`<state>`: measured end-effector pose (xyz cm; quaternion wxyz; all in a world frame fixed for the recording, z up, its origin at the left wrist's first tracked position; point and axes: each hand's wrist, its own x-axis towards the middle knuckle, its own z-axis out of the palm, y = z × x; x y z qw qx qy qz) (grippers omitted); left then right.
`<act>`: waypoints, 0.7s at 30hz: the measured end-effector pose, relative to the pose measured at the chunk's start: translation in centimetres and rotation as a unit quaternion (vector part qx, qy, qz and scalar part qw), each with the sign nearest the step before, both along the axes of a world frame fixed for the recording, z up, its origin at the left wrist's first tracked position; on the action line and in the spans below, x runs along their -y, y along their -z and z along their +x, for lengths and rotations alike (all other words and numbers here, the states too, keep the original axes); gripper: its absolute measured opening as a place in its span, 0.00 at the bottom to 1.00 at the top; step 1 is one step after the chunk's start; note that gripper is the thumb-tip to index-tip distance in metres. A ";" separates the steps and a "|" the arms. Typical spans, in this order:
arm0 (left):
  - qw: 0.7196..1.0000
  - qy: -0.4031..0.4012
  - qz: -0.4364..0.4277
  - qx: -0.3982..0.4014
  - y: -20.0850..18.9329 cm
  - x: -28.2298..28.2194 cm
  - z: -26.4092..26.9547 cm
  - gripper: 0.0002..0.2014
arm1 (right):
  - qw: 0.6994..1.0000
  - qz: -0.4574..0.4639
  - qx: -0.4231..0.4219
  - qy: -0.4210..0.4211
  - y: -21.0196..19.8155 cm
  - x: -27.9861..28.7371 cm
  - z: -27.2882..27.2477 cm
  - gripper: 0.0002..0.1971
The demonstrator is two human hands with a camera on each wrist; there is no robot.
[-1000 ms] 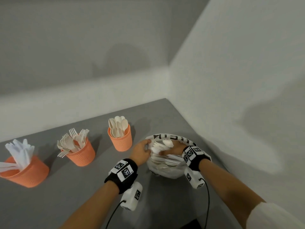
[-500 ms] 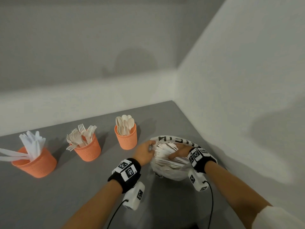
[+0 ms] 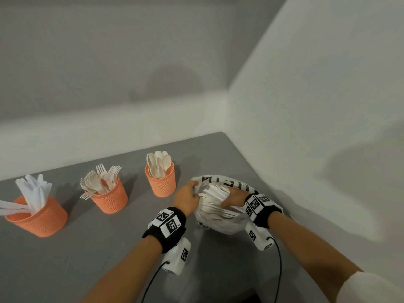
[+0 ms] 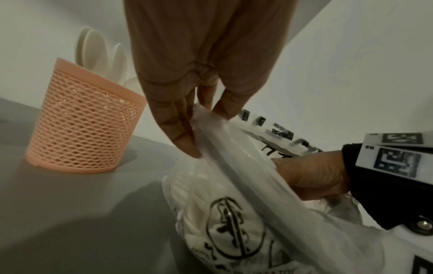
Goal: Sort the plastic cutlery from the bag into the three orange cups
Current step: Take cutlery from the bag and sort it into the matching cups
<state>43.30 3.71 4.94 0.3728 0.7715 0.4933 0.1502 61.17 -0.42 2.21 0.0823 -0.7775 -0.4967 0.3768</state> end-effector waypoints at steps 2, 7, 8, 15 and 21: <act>1.000 -0.005 -0.004 0.002 0.0 0.0 0.3 0.23 | 1.000 0.016 -0.006 -0.016 -0.2 0.3 -0.1 0.33; 1.000 -0.015 -0.006 0.009 -0.1 -0.2 0.8 0.22 | 0.997 0.051 0.008 -0.052 -0.8 1.2 -0.5 0.31; 1.000 -0.017 -0.007 0.012 -0.1 -0.2 0.8 0.22 | 0.997 0.052 0.013 -0.059 -1.0 1.3 -0.6 0.30; 1.000 -0.002 -0.006 0.000 -0.1 0.0 0.8 0.22 | 0.994 0.083 -0.007 -0.072 -1.8 2.1 -0.4 0.34; 1.000 0.017 -0.021 -0.006 -0.6 0.3 0.6 0.22 | 0.992 0.107 -0.023 -0.065 -1.9 2.0 -0.6 0.43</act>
